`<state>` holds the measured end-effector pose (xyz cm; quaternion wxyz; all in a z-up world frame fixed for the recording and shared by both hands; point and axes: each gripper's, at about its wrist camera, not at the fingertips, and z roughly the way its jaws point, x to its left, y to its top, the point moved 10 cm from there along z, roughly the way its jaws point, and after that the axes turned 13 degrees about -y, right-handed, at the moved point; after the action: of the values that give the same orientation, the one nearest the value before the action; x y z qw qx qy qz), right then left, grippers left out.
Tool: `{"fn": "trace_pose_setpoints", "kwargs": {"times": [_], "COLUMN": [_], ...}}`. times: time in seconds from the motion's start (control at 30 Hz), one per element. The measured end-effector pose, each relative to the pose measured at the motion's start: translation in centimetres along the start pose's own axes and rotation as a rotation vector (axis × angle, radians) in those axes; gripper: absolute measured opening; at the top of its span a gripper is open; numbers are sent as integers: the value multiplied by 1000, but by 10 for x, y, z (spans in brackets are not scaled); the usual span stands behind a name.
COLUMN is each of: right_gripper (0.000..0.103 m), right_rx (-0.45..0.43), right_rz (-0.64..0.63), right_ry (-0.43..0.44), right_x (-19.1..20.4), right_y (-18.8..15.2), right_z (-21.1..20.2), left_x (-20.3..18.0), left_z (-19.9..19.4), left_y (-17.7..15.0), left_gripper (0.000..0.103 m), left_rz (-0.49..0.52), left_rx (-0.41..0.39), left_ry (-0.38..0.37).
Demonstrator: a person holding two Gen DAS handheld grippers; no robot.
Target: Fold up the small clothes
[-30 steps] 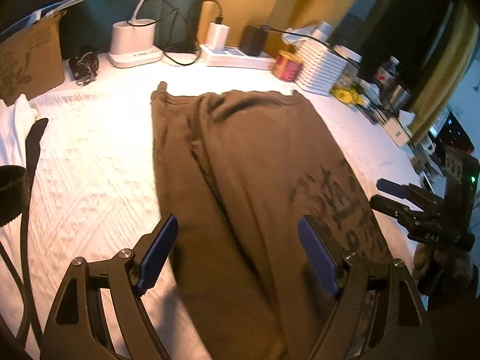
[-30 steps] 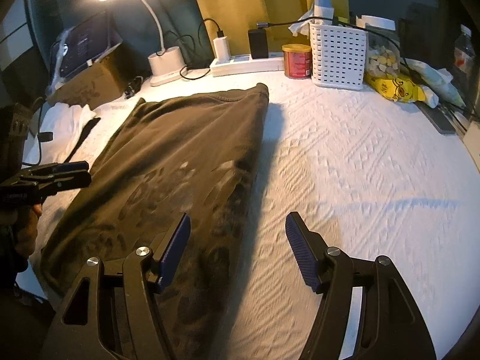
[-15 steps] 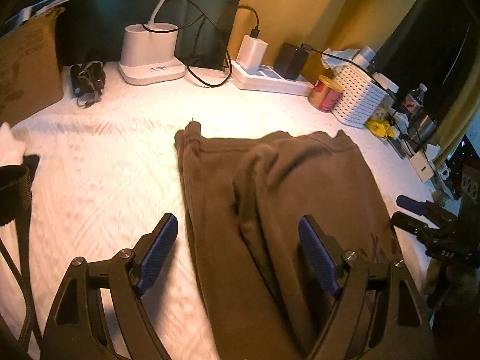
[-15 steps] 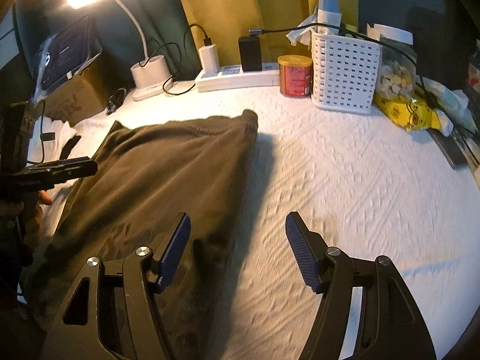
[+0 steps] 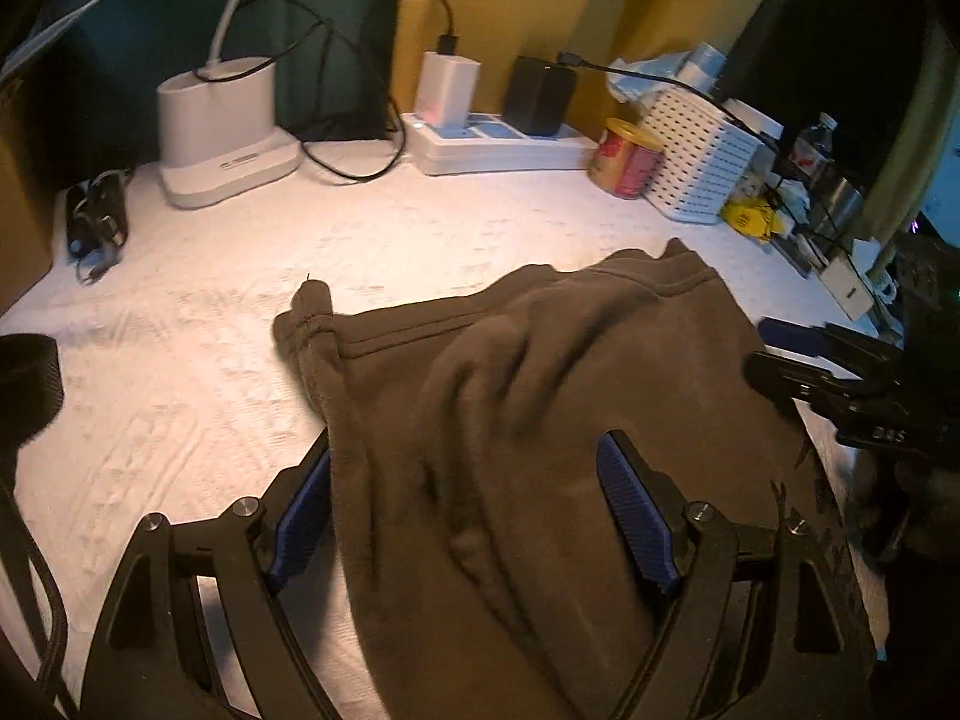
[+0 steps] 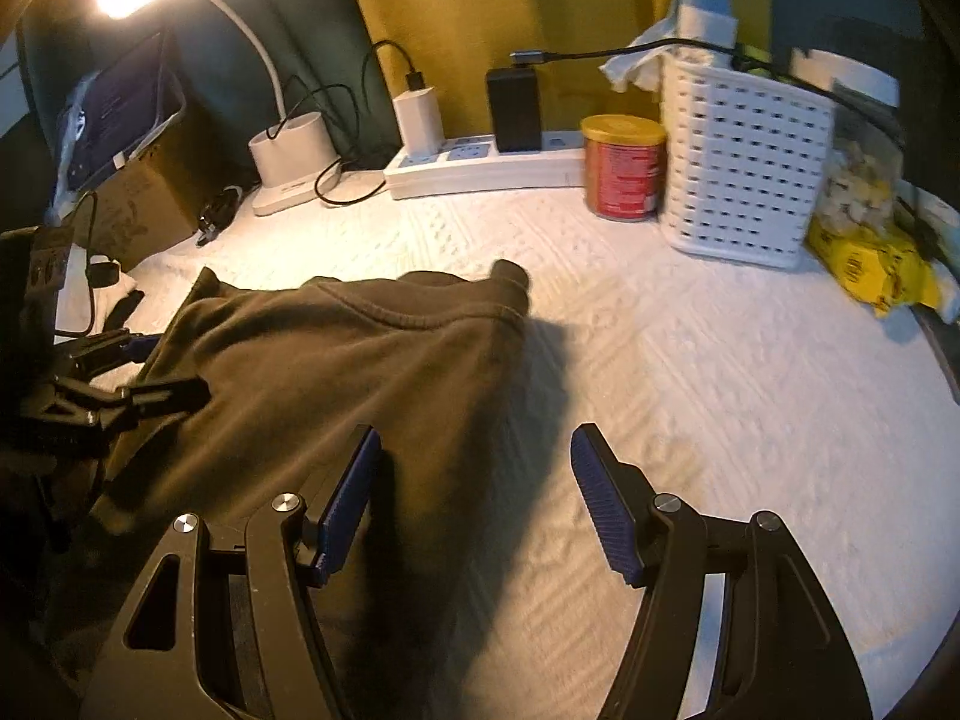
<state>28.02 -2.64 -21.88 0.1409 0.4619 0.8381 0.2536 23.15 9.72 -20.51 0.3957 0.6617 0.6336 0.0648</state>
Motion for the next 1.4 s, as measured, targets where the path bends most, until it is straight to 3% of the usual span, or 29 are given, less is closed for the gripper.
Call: {"fn": "trace_pose_setpoints", "kwargs": {"times": [0.1, 0.2, 0.33, 0.43, 0.53, 0.57, 0.63, 0.67, 0.77, 1.13, 1.4], "right_gripper": [69, 69, 69, 69, 56, 45, 35, 28, 25, 23, 22], "right_rx": [9, 24, 24, 22, 14, 13, 10, 10, 1, -21, -76], "right_rz": [-7, -25, -77, -118, -157, -161, -172, -177, -189, -174, -160], "right_ry": [25, 43, 64, 63, 60, 70, 85, 94, 89, 95, 88], "right_x": [10, 20, 36, 48, 57, 59, 63, 65, 69, 70, 70], "right_y": [2, 1, 3, 3, 2, 2, 1, 1, 0, -7, -8], "right_z": [7, 14, 16, 18, 17, 16, 15, 14, 12, -11, -40], "left_x": [-10, -18, -18, -19, -23, -25, -29, -30, -31, -44, -66], "left_z": [6, 12, 12, 12, 14, 14, 15, 15, 14, 1, -19], "left_y": [0, -1, -1, -1, -3, -3, -4, -4, -5, -15, -11], "left_gripper": [82, 81, 68, 49, 29, 28, 24, 24, 23, 23, 23], "left_rz": [29, 77, 89, 93, 91, 88, 98, 98, 93, 64, 97], "left_rx": [11, 25, 25, 23, 26, 24, 25, 25, 19, -20, -74], "left_ry": [-29, -12, -7, -9, -36, -38, -30, -30, -32, -70, -82]}}
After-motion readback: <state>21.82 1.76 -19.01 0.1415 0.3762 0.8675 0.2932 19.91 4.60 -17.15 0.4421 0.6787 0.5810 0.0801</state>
